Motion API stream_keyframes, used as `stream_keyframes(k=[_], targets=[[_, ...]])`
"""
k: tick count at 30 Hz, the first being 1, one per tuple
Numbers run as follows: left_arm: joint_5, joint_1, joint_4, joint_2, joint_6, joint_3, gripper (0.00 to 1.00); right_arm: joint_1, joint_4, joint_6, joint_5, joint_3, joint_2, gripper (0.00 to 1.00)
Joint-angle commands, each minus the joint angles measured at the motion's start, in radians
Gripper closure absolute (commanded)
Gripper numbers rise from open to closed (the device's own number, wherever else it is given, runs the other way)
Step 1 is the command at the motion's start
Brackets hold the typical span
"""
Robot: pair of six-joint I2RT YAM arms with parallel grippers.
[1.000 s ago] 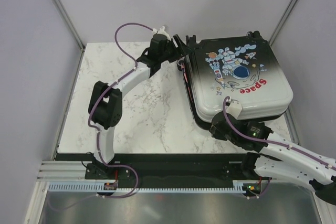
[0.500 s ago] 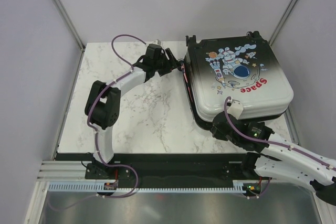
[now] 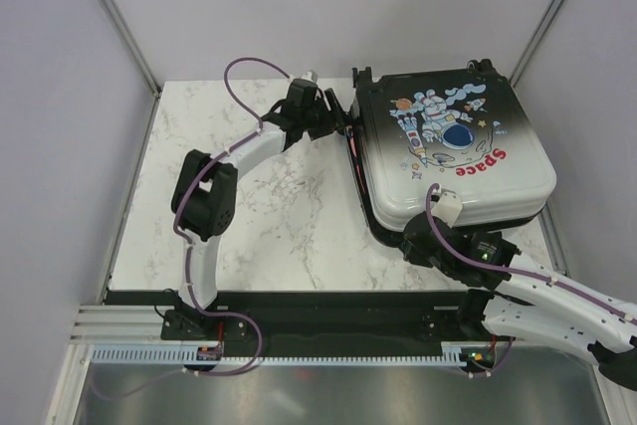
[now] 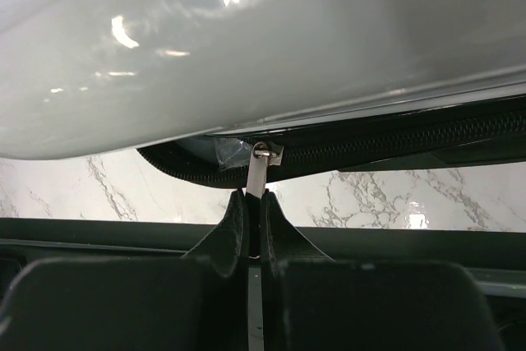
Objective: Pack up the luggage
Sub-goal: Zip the luggage at the center of the board.
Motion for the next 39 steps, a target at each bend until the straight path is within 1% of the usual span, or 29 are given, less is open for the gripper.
stream_keyframes(k=[1, 6, 9, 15, 18, 25, 28, 31, 39], targets=[[0.014, -0.022, -0.048, 0.036, 0.052, 0.069, 0.29, -0.016, -0.102, 0.001, 0.080, -0.015, 0.006, 1.00], [-0.001, -0.023, -0.120, 0.069, 0.063, 0.081, 0.42, -0.016, -0.102, 0.003, 0.078, -0.012, 0.010, 1.00], [-0.007, -0.029, -0.139, 0.083, 0.080, 0.086, 0.45, -0.016, -0.107, 0.006, 0.084, -0.011, 0.010, 1.00], [-0.024, -0.035, -0.150, 0.082, 0.101, 0.055, 0.48, -0.016, -0.110, 0.004, 0.090, -0.006, 0.018, 1.00], [-0.036, -0.035, -0.150, 0.071, 0.104, 0.017, 0.48, -0.015, -0.112, 0.003, 0.096, -0.003, 0.019, 1.00], [-0.050, -0.034, -0.121, 0.042, 0.101, -0.063, 0.49, -0.015, -0.115, 0.004, 0.101, 0.003, 0.024, 1.00], [-0.042, -0.034, -0.079, 0.025, 0.095, -0.109, 0.49, -0.016, -0.116, 0.003, 0.103, 0.005, 0.027, 1.00], [-0.019, -0.035, -0.073, 0.037, 0.092, -0.102, 0.50, -0.016, -0.116, 0.003, 0.104, 0.005, 0.029, 1.00], [-0.010, -0.035, -0.067, 0.051, 0.091, -0.088, 0.50, -0.015, -0.116, -0.003, 0.107, 0.011, 0.039, 1.00]])
